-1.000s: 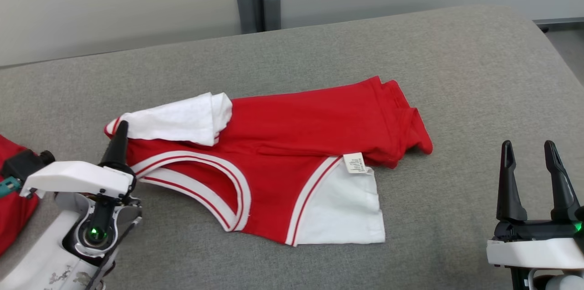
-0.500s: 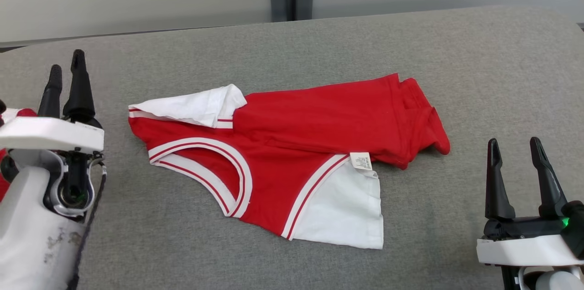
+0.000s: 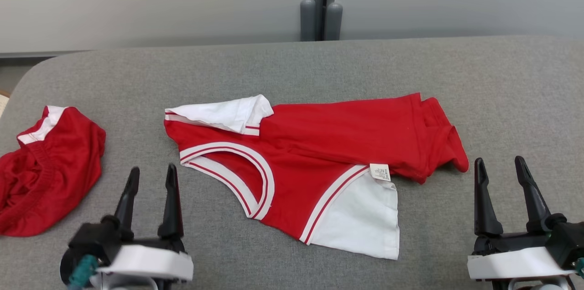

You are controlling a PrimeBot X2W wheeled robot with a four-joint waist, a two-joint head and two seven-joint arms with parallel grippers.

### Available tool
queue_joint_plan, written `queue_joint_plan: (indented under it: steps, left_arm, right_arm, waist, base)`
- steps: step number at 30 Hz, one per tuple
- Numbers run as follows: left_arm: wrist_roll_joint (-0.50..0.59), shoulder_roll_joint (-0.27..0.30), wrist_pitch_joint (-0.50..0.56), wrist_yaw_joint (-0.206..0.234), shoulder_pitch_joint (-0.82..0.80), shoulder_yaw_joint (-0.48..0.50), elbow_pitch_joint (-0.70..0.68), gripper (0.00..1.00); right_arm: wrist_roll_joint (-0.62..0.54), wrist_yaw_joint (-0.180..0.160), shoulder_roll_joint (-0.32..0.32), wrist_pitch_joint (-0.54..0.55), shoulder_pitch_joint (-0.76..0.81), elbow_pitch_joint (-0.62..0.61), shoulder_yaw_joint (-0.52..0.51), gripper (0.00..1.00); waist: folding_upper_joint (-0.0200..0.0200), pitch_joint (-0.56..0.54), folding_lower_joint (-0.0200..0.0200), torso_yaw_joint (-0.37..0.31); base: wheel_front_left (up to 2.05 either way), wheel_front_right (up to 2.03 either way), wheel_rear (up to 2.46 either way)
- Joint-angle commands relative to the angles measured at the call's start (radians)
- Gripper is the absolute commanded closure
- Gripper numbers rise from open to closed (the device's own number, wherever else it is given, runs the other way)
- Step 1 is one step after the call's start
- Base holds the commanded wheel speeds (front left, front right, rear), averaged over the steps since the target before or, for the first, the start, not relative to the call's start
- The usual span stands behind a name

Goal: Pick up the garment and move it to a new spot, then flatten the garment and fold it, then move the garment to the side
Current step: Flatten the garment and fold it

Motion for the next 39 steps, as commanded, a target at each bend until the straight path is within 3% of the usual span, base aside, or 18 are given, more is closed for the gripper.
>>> queue_joint_plan:
  steps: [1,9,19,26,39]
  left_arm:
    - [0.03,0.001,0.0,0.008,0.021,0.002,-0.008,0.0]
    - [0.323,-0.002,0.0,0.09,0.012,-0.087,0.048,0.0]
    - [0.476,0.04,0.0,0.118,-0.3,-0.198,0.418,0.0]
    - [0.51,0.038,0.0,0.134,-0.474,-0.24,0.665,0.0]
    - [0.497,0.04,0.0,0.156,-0.566,-0.308,0.743,0.0]
  right_arm:
    - [0.007,-0.002,-0.003,-0.001,0.008,0.004,0.004,0.0]
    - [0.016,-0.002,-0.003,-0.001,0.024,0.013,0.024,0.0]
    - [0.0,-0.002,-0.003,-0.001,-0.016,0.016,0.035,0.0]
    - [-0.004,-0.002,-0.003,-0.001,-0.041,0.013,0.028,0.0]
    - [-0.004,-0.002,-0.003,-0.001,-0.072,0.002,0.035,0.0]
  waist:
    - [0.0,-0.015,0.0,0.005]
    - [0.0,-0.041,0.0,-0.007]
    - [0.0,0.025,0.0,-0.058]
    - [0.0,0.079,0.0,-0.089]
    - [0.0,0.127,0.0,-0.095]
  base:
    - [0.0,0.0,0.0]
    - [0.0,0.0,0.0]
    - [0.0,0.0,0.0]
    - [0.0,0.0,0.0]
    - [0.0,0.0,0.0]
